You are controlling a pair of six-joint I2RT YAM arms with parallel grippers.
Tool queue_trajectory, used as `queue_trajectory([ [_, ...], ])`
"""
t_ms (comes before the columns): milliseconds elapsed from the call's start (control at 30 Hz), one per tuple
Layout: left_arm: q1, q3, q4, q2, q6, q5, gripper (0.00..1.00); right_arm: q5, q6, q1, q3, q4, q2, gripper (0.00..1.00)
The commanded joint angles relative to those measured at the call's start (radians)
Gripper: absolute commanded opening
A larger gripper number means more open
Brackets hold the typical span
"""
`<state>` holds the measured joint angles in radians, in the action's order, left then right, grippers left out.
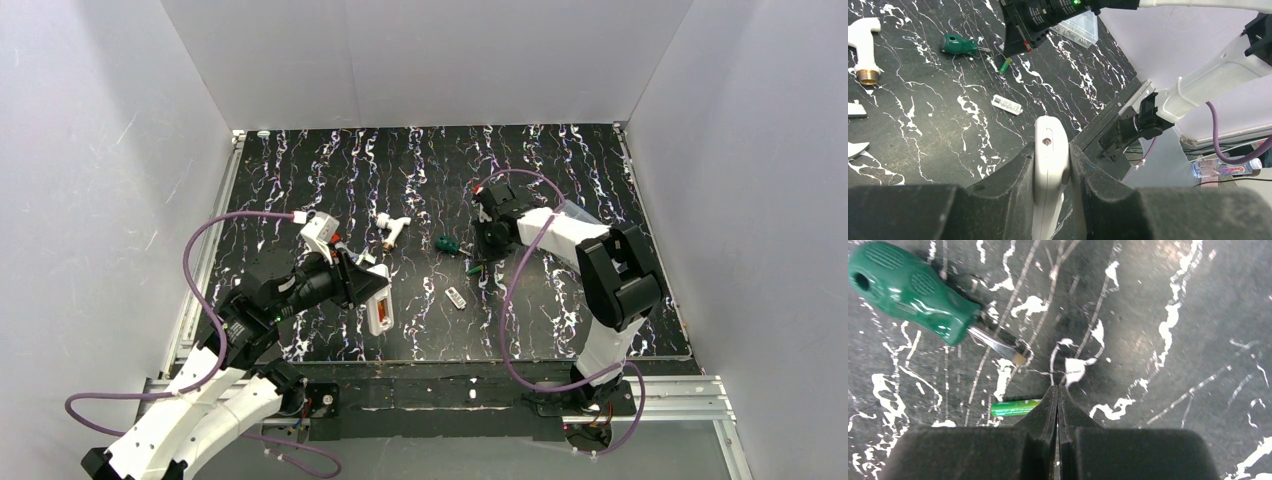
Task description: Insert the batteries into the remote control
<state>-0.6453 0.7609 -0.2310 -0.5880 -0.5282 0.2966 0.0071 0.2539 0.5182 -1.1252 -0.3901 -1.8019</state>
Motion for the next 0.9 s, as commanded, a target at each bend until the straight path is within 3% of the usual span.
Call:
queue_trajectory([
  [0, -0.003, 0.020, -0.071, -0.004, -0.010, 0.025, 0.00, 0.094, 0.034, -0.004, 0.058, -0.071, 0.059, 0.04],
  [367, -0.003, 0.013, -0.098, -0.016, -0.030, 0.033, 0.00, -0.069, 0.053, -0.002, 0.148, -0.050, 0.169, 0.03],
  [533, -0.004, 0.022, -0.093, -0.021, -0.027, 0.036, 0.00, -0.060, 0.017, 0.000, 0.167, -0.001, 0.258, 0.04],
  [700, -0.003, 0.035, -0.089, -0.025, -0.029, 0.040, 0.00, -0.071, -0.196, 0.001, 0.187, 0.120, 0.349, 0.27],
  [733, -0.002, 0.039, -0.087, -0.026, -0.029, 0.042, 0.00, -0.067, -0.241, 0.000, 0.188, 0.136, 0.356, 0.36],
  [800, -0.004, 0.052, -0.074, -0.025, -0.022, 0.048, 0.00, -0.037, -0.322, -0.001, 0.185, 0.162, 0.360, 0.67],
  [867, -0.003, 0.063, -0.056, -0.020, -0.015, 0.043, 0.00, -0.060, -0.431, -0.002, 0.162, 0.143, 0.347, 0.71],
])
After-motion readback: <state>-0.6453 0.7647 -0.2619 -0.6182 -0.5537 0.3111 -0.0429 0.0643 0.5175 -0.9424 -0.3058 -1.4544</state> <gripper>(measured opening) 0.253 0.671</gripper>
